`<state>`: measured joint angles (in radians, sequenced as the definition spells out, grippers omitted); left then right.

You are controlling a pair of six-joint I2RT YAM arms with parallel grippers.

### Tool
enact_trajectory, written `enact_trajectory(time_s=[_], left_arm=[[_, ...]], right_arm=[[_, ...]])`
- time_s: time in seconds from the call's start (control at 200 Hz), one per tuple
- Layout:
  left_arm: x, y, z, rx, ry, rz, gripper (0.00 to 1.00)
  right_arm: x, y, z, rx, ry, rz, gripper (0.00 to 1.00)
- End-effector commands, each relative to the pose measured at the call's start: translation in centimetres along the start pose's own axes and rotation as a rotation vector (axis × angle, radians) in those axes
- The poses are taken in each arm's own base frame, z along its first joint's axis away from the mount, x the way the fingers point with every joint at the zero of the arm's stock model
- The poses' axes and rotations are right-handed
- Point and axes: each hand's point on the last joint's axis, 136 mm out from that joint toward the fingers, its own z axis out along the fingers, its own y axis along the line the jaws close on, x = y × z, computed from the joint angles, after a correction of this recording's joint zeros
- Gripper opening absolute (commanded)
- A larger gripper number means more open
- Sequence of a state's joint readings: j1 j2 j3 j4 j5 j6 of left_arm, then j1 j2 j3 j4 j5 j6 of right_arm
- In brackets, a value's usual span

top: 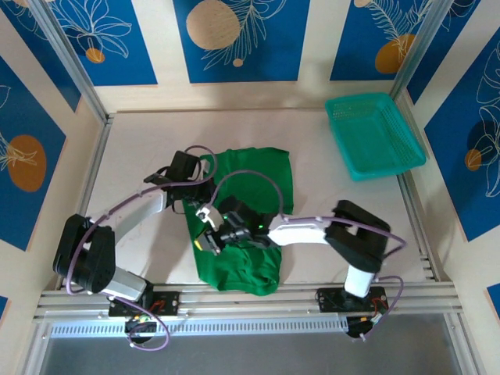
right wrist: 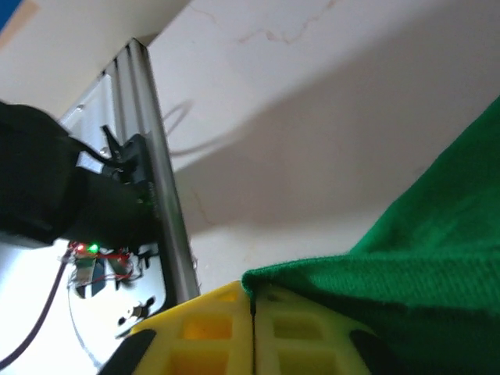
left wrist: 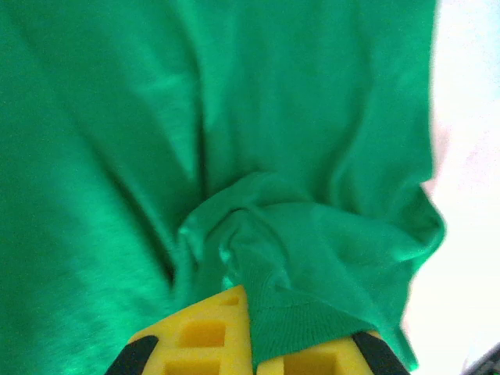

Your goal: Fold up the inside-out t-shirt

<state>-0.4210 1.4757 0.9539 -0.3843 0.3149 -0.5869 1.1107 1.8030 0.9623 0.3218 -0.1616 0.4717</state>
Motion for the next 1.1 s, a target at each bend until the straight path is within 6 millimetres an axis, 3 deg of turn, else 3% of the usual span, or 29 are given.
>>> enact_trajectory(time_s=[0.0, 0.09, 0.175, 0.23, 0.305, 0.43, 0.53, 0.575, 0.61, 0.645, 0.69, 0.756, 0.851, 1.016, 1.096], left_arm=[[-1.1, 1.8, -0.3, -0.026, -0.016, 0.026, 0.0], [-0.9, 3.0, -0.4, -0.023, -0.019, -0.028, 0.06], [-1.1, 2.9, -1.4, -0.005, -0.037, -0.058, 0.4], [-1.5, 2.4, -2.4, 0.003, -0.065, -0.049, 0.49], [-2.2, 1.9, -4.2, -0.002, -0.119, -0.022, 0.51], [-2.5, 1.6, -7.4, -0.053, -0.169, 0.008, 0.52], [-1.5, 1.4, -8.4, -0.047, -0.179, 0.021, 0.53], [-0.8, 0.9, -8.5, -0.04, -0.166, 0.051, 0.43], [0.0, 0.1, -8.5, -0.047, -0.149, 0.116, 0.35], [1.0, -1.3, -8.4, -0.047, -0.132, 0.207, 0.34], [2.4, -3.5, -7.9, -0.027, -0.116, 0.318, 0.4], [5.5, -8.1, -6.3, 0.116, -0.075, 0.478, 0.48], [10.6, -12.9, -3.7, 0.261, 0.017, 0.71, 0.51], [18.1, -15.3, 0.9, 0.21, 0.266, 1.057, 0.64], [21.0, -15.4, 2.9, 0.233, 0.361, 1.142, 0.68]], right_arm=[[-0.9, 4.0, 1.2, -0.133, -0.002, 0.021, 0.27], [-1.3, 4.4, 0.1, -0.13, -0.017, 0.015, 0.43], [-1.8, 3.9, -2.8, -0.081, 0.012, 0.11, 0.46], [-1.6, 3.4, -5.2, -0.009, 0.035, 0.146, 0.48], [-0.8, 2.3, -8.8, 0.118, 0.035, 0.127, 0.5], [1.0, -2.6, -15.7, 0.382, -0.019, 0.277, 0.54], [3.7, -6.7, -20.5, 0.517, -0.068, 0.476, 0.54], [4.8, -8.0, -22.0, 0.561, -0.1, 0.541, 0.54], [5.6, -8.8, -23.0, 0.584, -0.125, 0.583, 0.54], [6.2, -9.3, -23.8, 0.599, -0.15, 0.627, 0.54], [6.9, -10.0, -24.7, 0.615, -0.18, 0.687, 0.54], [7.8, -10.7, -25.7, 0.62, -0.218, 0.741, 0.54], [8.8, -11.9, -27.5, 0.652, -0.268, 0.808, 0.54], [8.6, -13.4, -30.9, 0.66, -0.373, 0.883, 0.54], [8.6, -14.0, -32.1, 0.659, -0.413, 0.912, 0.54]])
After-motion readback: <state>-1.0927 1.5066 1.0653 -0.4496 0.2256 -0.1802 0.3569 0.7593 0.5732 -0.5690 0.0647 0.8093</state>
